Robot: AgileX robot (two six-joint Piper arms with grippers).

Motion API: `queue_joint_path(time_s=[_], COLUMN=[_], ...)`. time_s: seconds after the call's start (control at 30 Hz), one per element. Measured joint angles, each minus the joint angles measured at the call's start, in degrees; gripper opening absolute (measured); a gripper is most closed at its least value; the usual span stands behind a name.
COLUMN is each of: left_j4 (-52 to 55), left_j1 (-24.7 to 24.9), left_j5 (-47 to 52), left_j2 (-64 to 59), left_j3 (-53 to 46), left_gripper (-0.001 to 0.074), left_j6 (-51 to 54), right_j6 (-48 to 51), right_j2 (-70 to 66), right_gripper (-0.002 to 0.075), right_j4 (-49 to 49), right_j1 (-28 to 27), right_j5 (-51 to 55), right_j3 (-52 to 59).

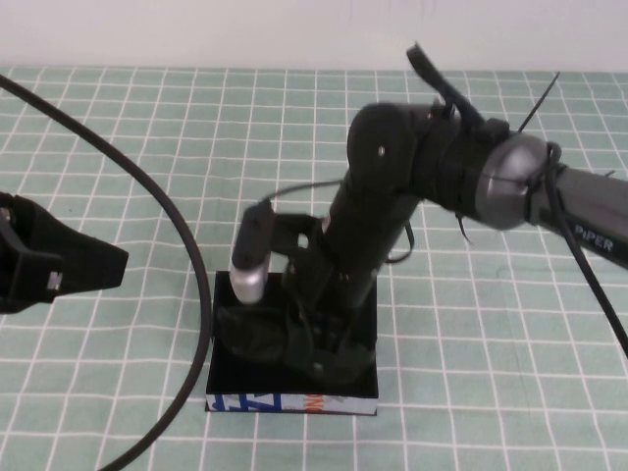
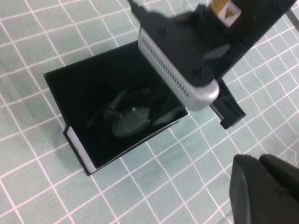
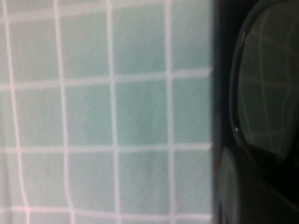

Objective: Return glasses to glasses case
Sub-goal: Place the glasses in the glasses case

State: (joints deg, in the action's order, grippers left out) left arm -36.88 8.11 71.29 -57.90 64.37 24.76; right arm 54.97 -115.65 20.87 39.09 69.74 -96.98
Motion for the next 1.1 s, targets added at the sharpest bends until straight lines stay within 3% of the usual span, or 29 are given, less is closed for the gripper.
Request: queue_joint_path(time_s=[0.8, 1.1], left_j4=[0.5, 1.35], left_j1=[0.0, 0.0], left_j5=[0.0, 0.0], left_j2=[0.0, 0.0], left_j3=[0.0, 0.0], left_gripper=[-0.0006, -0.0006], left_j6=[0.0, 0.0], right_j6=[-2.17, -4.23], right_j2=[-3.34, -3.34], right_gripper=[0.007, 0.0139], right_j4=[-0.07, -0.31], right_j1=[0.0, 0.0], right_j5=[0.08, 0.08], right_j3=[-3.72, -3.72])
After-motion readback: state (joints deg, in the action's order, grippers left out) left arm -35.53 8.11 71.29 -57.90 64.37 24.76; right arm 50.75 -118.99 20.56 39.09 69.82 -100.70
